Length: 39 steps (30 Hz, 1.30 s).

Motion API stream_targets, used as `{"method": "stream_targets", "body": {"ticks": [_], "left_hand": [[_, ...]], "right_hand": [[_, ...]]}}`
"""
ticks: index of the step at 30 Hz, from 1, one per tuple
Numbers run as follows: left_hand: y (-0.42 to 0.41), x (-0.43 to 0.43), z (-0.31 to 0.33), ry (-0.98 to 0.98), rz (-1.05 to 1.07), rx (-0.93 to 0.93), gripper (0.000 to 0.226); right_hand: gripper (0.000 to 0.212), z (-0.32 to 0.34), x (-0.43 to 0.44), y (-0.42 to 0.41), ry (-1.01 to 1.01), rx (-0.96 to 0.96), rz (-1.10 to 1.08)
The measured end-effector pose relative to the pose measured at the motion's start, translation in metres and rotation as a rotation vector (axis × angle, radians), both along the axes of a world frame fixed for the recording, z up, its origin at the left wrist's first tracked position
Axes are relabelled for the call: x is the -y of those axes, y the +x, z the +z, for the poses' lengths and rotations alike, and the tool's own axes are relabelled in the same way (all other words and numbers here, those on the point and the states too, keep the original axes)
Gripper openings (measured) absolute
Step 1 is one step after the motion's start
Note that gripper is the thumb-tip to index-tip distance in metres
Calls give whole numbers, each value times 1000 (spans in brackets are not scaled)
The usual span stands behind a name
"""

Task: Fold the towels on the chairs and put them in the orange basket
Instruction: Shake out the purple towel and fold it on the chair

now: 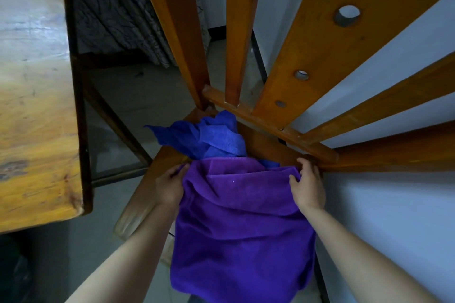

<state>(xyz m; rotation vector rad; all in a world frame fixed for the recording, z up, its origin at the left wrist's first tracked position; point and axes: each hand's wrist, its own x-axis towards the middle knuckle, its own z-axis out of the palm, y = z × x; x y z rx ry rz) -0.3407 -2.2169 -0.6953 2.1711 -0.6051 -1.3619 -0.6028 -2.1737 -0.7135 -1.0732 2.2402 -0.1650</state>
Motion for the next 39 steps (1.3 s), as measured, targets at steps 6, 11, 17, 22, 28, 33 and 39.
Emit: {"method": "stream_targets", "body": {"ticks": [6, 11, 17, 22, 28, 33, 39], "left_hand": [[-8, 5, 6, 76, -79, -137, 16], [-15, -1, 8, -19, -245, -85, 21], [-30, -27, 5, -149, -434, -24, 10], [-29, -52, 11, -225, -400, 269, 14], [-19, -65, 30, -314, -235, 212, 14], [-9, -65, 48, -313, -129, 133, 13], [14, -57, 83, -381, 13, 32, 21]], "right_hand": [[34, -1, 6, 2, 70, -25, 67], [17, 1, 0, 1, 45, -52, 45], [15, 4, -23, 2, -3, -46, -48], [15, 12, -35, 1, -36, -20, -79], [17, 19, -43, -1, -63, -22, -78], [18, 25, -48, -4, -105, 12, -102], [22, 51, -53, -12, -169, 105, -256]]}}
